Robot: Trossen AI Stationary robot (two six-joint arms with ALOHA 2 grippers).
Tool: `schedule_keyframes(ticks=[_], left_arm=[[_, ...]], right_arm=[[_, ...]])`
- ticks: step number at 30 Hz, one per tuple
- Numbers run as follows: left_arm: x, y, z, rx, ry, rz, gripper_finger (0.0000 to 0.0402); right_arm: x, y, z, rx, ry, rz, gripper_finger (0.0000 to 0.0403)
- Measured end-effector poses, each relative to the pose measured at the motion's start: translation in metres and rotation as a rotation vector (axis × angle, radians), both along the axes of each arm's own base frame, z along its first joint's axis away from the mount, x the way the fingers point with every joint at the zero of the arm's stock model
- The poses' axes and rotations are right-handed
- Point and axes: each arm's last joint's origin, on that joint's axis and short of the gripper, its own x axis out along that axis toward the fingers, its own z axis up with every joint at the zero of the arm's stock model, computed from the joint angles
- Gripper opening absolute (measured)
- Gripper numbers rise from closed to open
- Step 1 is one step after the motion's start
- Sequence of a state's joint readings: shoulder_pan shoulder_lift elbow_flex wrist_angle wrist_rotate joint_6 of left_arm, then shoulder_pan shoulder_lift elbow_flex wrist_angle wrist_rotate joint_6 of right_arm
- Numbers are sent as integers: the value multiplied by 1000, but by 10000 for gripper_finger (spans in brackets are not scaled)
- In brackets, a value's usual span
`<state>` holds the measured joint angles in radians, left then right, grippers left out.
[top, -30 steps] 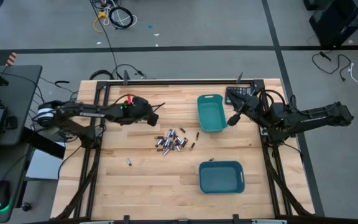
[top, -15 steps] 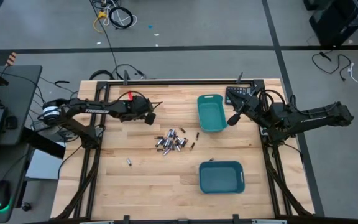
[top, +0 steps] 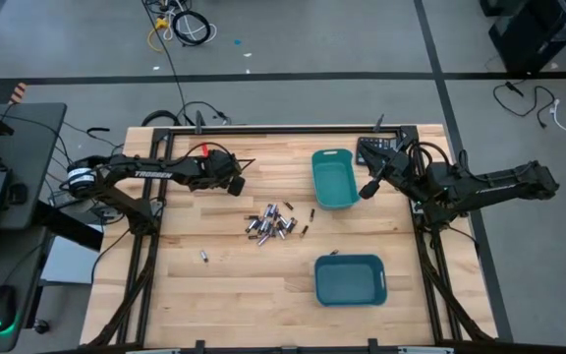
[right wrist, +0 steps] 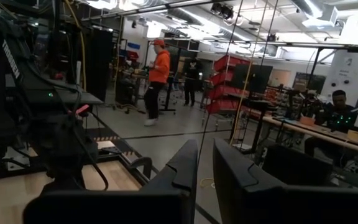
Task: Sort batteries
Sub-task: Put the silver battery into the green bin
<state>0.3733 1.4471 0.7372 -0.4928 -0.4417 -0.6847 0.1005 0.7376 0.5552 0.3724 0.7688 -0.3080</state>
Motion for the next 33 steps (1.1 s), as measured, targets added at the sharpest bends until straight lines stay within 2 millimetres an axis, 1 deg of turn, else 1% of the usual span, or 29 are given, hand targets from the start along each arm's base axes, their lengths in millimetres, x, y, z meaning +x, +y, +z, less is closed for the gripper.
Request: schedule_keyframes(ticks=[5, 14, 33], left_arm=[[2, 1, -3, -3, 5, 0, 125], [7, 3, -18, -18, 39, 6, 127], [7, 3, -18, -3, 46, 12, 127]], right_arm=[[0, 0, -1, 0, 12, 1, 40], [0, 0, -1, 0, 12, 5, 41], [0, 0, -1, 0, 11, 6, 44]])
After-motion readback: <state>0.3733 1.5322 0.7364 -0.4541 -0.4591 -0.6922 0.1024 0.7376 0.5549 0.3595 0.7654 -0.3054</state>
